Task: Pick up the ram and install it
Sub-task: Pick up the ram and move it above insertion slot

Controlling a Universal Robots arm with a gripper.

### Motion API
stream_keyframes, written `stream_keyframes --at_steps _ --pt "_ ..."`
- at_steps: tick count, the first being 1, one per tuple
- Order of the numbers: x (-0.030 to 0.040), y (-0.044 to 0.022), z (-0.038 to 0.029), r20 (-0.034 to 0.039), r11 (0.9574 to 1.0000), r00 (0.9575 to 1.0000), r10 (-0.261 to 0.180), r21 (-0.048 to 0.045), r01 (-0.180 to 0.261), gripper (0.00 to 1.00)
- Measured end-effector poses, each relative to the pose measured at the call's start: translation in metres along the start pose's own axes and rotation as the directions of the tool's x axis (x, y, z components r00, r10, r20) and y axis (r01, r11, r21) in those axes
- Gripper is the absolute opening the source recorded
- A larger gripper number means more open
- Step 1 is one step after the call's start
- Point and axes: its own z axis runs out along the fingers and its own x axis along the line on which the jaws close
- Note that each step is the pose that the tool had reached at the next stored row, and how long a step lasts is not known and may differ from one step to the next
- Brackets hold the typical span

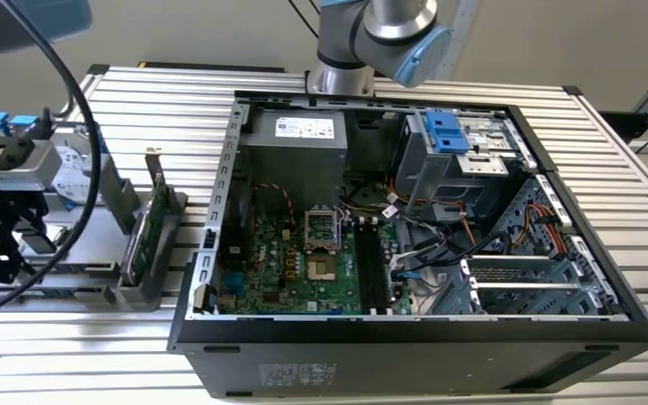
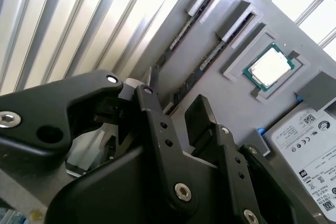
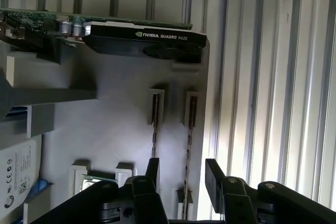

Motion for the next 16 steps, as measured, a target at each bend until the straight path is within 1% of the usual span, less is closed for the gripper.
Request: stream_keyframes --at_steps 7,16 --pt "-0.0051 -0.0004 0.0054 -0.0001 1.0000 1.0000 0.000 0.0000 0.000 1.00" --pt "-0.0086 -0.0008 0.0124 0.0001 1.0000 1.0000 0.000 0.0002 0.000 1.00"
